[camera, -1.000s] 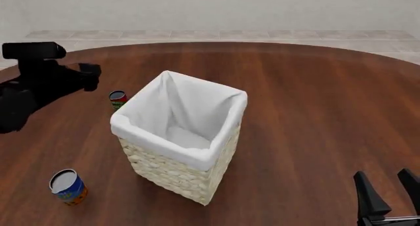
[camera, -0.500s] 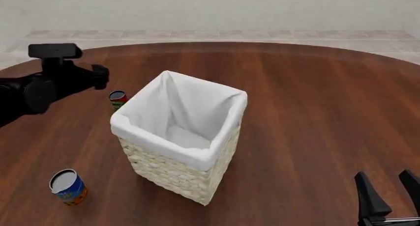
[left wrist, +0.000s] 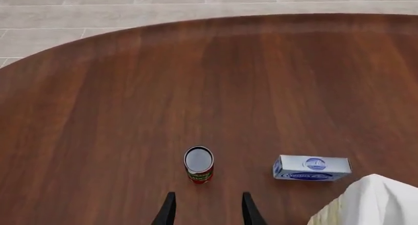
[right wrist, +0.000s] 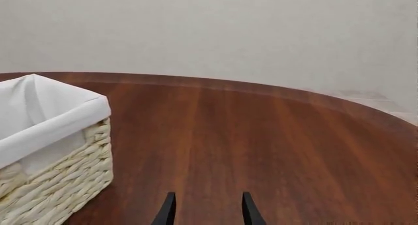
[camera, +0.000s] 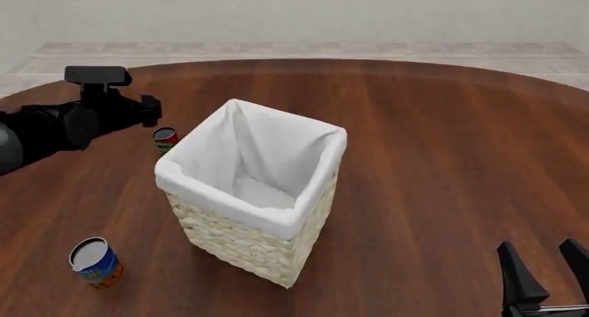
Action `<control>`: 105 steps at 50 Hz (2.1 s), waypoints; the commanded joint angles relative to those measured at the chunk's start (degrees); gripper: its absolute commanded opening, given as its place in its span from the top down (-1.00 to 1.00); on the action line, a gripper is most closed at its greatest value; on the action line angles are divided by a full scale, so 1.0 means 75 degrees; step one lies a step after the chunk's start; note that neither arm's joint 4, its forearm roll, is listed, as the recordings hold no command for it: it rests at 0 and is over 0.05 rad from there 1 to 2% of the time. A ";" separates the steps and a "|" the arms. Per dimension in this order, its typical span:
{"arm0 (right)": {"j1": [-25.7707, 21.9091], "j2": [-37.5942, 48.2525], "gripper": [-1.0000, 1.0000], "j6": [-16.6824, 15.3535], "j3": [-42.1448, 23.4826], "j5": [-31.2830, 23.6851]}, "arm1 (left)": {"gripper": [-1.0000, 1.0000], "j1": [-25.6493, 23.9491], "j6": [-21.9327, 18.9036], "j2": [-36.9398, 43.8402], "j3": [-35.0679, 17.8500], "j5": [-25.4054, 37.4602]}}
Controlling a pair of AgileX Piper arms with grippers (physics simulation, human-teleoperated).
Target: Pick up the tomato sauce, and put it in the basket.
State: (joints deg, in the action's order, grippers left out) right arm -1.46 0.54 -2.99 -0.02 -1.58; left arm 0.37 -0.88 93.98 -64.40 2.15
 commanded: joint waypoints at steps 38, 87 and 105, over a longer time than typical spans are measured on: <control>0.0044 0.0572 -1.00 -0.0114 -0.0003 0.0456 | -1.00 0.0141 -0.0351 0.1970 -0.1171 -0.0525; 0.0032 0.0724 -1.00 -0.0115 -0.0001 0.0538 | -1.00 0.0181 -0.0012 0.3076 -0.1237 -0.1360; 0.0017 0.0628 -1.00 -0.0120 0.0000 0.0424 | -1.00 0.0260 0.0099 0.3343 -0.1180 -0.1590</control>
State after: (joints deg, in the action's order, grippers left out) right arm -1.33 6.77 -3.90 -0.02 3.15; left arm 2.22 -0.73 117.49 -73.33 -8.75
